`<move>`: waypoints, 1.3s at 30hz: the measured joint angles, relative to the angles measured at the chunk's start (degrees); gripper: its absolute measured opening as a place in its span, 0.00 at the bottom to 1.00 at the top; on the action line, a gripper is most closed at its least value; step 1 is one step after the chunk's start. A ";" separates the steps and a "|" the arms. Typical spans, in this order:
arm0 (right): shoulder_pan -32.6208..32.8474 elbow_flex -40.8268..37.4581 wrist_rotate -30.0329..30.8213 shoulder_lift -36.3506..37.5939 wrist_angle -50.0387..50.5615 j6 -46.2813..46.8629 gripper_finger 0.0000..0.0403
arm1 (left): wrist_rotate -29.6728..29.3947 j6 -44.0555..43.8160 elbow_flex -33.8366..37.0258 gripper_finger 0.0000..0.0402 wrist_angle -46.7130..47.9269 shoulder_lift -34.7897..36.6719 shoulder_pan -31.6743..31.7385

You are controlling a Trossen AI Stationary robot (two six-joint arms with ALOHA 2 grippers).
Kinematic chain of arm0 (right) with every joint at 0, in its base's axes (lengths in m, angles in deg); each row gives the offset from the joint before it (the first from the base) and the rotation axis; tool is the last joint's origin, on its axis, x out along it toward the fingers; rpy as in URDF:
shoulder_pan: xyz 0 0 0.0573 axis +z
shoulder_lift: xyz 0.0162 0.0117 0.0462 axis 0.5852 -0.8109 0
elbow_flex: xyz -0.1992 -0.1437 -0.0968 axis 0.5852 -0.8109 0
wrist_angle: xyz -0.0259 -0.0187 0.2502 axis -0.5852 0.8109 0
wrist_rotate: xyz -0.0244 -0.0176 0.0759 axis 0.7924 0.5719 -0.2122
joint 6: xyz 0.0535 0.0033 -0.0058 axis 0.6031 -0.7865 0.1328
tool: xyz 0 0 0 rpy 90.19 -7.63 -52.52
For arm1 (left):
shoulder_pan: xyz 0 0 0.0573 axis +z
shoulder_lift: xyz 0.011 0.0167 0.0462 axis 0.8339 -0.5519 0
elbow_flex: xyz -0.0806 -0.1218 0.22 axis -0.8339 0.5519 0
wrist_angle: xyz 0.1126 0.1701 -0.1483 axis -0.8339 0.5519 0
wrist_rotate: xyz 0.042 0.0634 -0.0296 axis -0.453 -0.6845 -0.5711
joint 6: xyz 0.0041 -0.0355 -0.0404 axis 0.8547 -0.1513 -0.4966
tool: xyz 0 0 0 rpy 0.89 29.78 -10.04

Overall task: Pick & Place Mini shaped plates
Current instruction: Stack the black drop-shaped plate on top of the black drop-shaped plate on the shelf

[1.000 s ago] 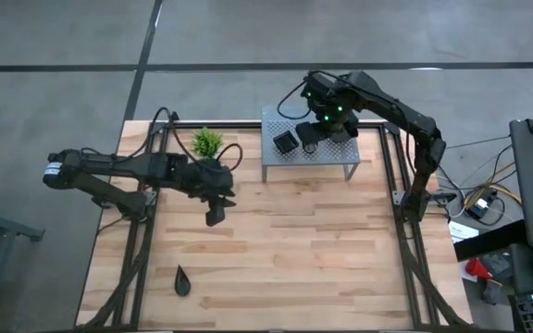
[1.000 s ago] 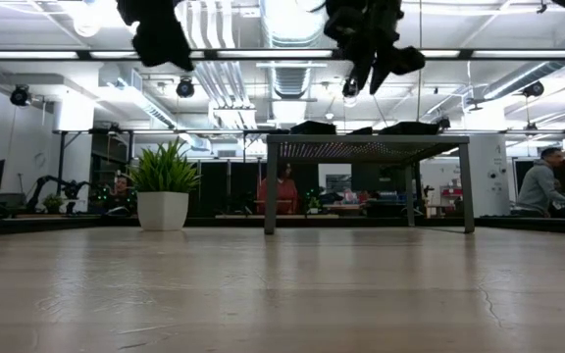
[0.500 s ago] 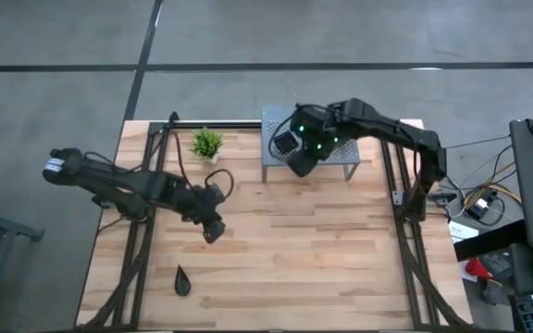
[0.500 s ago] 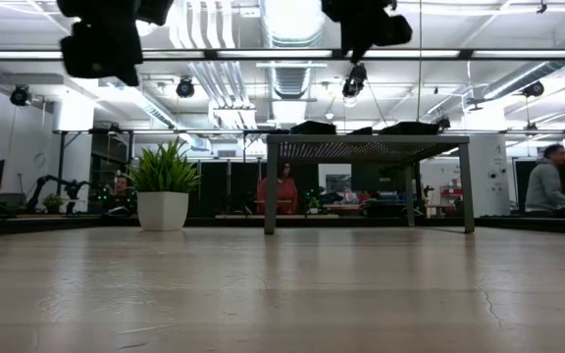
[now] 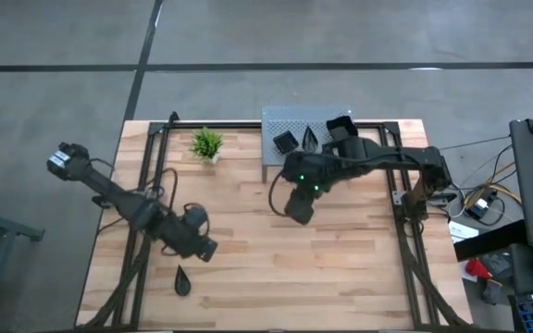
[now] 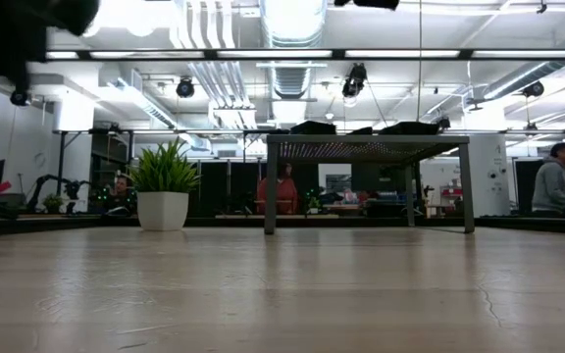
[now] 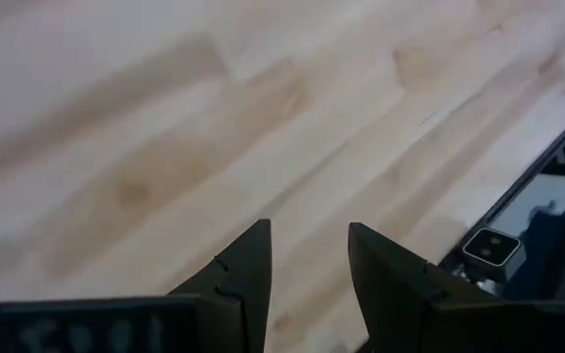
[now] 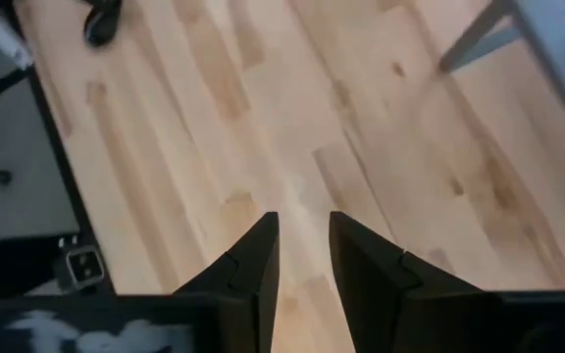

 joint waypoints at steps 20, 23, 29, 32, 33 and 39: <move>6.73 0.00 0.00 0.00 -0.03 -1.05 0.15 | -1.78 -19.19 2.24 0.32 -3.55 -8.81 -22.27; 7.13 0.00 -0.06 0.00 -0.13 -0.92 0.15 | -1.34 -23.14 2.26 0.32 -3.30 -11.42 -24.87; 7.15 0.00 -0.03 0.00 -1.66 -0.68 0.15 | 2.62 -28.79 2.15 0.32 -3.51 -16.65 -27.06; 7.15 0.00 -0.07 0.00 -2.89 -0.41 0.14 | 3.90 -28.19 1.69 0.32 -4.66 -19.30 -28.81; 7.17 0.00 -0.13 0.00 -3.12 -0.22 0.14 | 4.17 -29.24 1.66 0.32 -4.25 -19.92 -29.43; 7.16 0.00 -0.78 0.00 -3.96 1.71 0.13 | 3.02 -31.56 0.96 0.32 -3.69 -23.07 -30.11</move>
